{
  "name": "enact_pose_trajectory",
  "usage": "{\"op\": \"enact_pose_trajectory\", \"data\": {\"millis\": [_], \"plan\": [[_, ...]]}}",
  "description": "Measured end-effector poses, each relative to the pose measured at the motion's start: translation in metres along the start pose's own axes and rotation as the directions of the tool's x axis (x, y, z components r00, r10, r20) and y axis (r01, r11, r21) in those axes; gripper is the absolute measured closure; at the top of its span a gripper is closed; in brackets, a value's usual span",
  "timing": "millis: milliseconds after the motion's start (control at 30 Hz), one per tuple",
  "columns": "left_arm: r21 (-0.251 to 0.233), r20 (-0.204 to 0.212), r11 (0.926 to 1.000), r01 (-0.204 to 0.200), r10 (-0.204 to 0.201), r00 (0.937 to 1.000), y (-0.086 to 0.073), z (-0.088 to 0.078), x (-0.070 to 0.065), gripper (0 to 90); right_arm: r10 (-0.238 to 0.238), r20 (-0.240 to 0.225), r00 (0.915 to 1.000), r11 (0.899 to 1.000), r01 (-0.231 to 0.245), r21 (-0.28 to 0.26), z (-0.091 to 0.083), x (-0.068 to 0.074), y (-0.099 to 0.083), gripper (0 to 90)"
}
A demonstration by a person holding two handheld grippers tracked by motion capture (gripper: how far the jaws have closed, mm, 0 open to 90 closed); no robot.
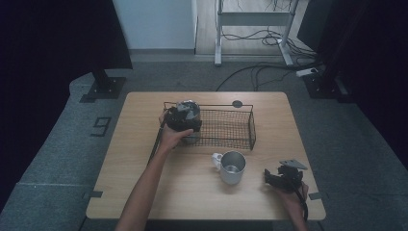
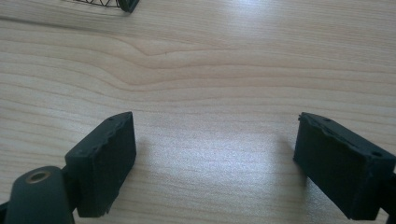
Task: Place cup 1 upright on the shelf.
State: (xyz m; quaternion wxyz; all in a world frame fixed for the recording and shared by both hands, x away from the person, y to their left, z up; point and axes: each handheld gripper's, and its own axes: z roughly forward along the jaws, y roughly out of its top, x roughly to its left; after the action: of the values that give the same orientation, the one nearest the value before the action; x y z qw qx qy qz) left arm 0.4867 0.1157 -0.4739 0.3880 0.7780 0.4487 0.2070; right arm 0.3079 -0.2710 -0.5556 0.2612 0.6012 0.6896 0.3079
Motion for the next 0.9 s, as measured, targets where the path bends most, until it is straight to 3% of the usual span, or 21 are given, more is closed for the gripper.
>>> {"op": "enact_pose_trajectory", "data": {"millis": [467, 900], "plan": [[-0.013, 0.021, 0.9988, 0.048, -0.047, 0.9987, -0.006, -0.007, 0.002, 0.0, 0.0, 0.0, 1.0, 1.0, 0.0, 0.0, 0.0, 0.0, 0.0, 12.5], [-0.047, 0.04, 0.9979, 0.045, -0.043, 0.9983, -0.009, -0.023, 0.004, 0.0, 0.0, 0.0, 1.0, 1.0, 0.0, 0.0, 0.0, 0.0, 0.0, 12.5]]}}
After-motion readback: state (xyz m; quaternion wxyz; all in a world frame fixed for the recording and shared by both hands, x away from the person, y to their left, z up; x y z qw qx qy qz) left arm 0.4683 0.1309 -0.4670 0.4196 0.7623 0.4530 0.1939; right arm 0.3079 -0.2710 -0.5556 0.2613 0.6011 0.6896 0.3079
